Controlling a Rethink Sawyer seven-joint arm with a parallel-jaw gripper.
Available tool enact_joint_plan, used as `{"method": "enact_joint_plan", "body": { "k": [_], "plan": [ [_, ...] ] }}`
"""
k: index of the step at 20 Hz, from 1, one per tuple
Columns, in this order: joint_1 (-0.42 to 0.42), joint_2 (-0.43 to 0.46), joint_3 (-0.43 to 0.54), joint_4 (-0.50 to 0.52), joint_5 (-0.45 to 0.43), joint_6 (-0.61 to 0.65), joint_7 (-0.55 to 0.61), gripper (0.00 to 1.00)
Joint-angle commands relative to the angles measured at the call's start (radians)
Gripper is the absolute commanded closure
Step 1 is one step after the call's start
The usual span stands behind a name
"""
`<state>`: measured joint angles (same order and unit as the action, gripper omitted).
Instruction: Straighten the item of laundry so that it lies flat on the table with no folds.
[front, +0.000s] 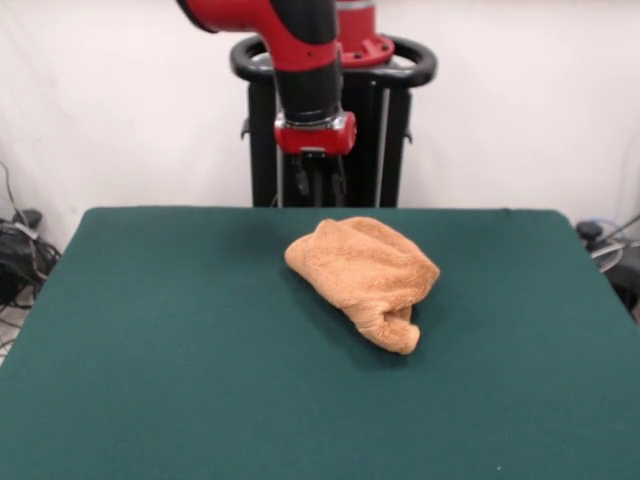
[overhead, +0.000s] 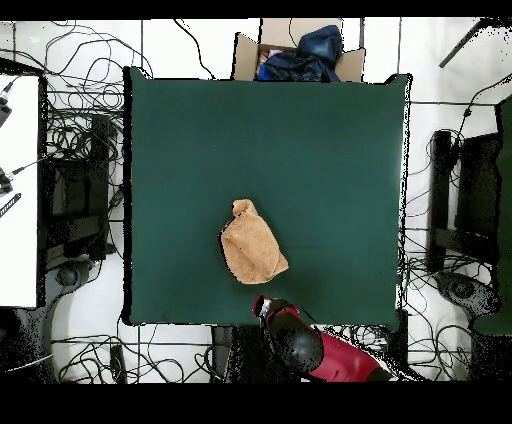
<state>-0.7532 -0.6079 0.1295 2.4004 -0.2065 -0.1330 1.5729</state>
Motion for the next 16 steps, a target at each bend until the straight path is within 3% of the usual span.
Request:
{"method": "enact_joint_plan", "body": {
  "k": [1, 9, 16],
  "plan": [
    [-0.01, 0.031, 0.122, -0.075, 0.005, -0.062, 0.21, 0.0],
    [-0.032, 0.041, 0.156, -0.078, -0.029, -0.118, 0.213, 0.0],
    [-0.042, 0.062, 0.166, -0.078, -0.015, -0.069, 0.199, 0.0]
  ]
}}
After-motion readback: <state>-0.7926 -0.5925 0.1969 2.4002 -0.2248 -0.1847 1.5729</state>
